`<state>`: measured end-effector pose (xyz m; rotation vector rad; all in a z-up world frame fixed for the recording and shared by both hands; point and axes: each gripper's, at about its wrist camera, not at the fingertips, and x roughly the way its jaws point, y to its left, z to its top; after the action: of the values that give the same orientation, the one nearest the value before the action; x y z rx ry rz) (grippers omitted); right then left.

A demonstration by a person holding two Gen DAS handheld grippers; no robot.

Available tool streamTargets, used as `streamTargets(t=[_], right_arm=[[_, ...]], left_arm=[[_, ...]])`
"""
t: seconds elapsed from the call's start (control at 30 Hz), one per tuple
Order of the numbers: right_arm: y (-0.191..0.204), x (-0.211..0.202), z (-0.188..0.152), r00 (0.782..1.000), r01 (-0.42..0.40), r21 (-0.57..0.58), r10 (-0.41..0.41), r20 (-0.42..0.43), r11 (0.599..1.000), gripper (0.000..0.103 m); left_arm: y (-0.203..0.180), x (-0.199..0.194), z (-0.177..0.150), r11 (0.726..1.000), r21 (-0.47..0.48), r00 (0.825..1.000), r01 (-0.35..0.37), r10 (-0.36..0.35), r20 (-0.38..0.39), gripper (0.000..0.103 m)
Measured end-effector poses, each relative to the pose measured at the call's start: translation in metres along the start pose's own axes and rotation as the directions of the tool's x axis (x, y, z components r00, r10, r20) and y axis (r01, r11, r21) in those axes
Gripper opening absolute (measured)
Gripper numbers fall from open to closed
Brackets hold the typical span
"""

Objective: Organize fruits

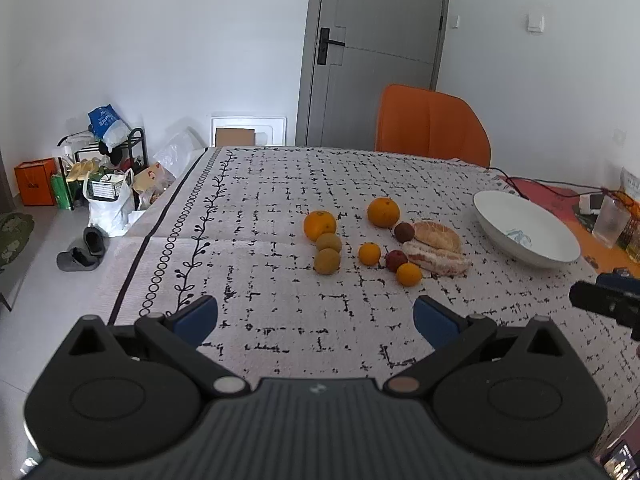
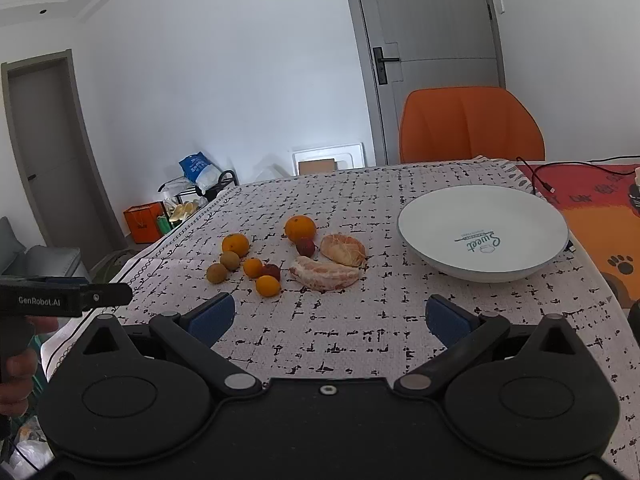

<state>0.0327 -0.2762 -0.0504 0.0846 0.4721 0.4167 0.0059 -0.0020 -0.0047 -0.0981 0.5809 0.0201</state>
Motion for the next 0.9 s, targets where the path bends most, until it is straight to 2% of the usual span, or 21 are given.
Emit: streamTargets(t=[0.17, 0.3, 0.43, 0.5, 0.63, 0.8, 0.9], right_arm=[[-0.003, 0.006, 0.000, 1.000, -0.006, 0.004, 0.006, 0.018, 1.000, 0.103], [-0.008, 0.010, -0.002, 0.999, 0.001, 0.033, -0.002, 0.050, 0.999, 0.103], [-0.015, 0.018, -0.001, 0.999, 0.011, 0.026, -0.012, 0.034, 1.000, 0.103], [-0.017, 0.022, -0.001, 0.999, -0.005, 0.031, 0.004, 0.034, 1.000, 0.103], [-0.019, 0.028, -0.001, 1.000, -0.023, 0.035, 0.022, 0.012, 0.999, 0.103], [-0.023, 0.041, -0.001, 0.998, -0.057, 0.061, 0.058, -0.012, 0.996, 0.102], [-0.023, 0.048, 0.001, 0.998, -0.063, 0.047, 0.063, -0.004, 0.997, 0.098]], left_arm=[[-0.001, 0.004, 0.003, 1.000, -0.003, 1.000, -0.005, 0.005, 0.027, 0.103], [-0.001, 0.010, 0.004, 1.000, -0.003, 0.999, 0.017, -0.017, 0.036, 0.103], [-0.003, 0.019, 0.004, 1.000, -0.003, 0.999, 0.020, -0.020, 0.038, 0.103], [-0.004, 0.022, 0.005, 1.000, -0.006, 0.999, 0.001, -0.001, 0.042, 0.103], [-0.001, 0.032, 0.007, 0.998, -0.043, 0.999, 0.035, -0.033, 0.039, 0.103], [-0.004, 0.042, 0.009, 0.999, -0.033, 0.999, 0.020, -0.019, 0.037, 0.103], [-0.004, 0.049, 0.010, 0.999, -0.041, 0.999, 0.026, -0.025, 0.031, 0.101]])
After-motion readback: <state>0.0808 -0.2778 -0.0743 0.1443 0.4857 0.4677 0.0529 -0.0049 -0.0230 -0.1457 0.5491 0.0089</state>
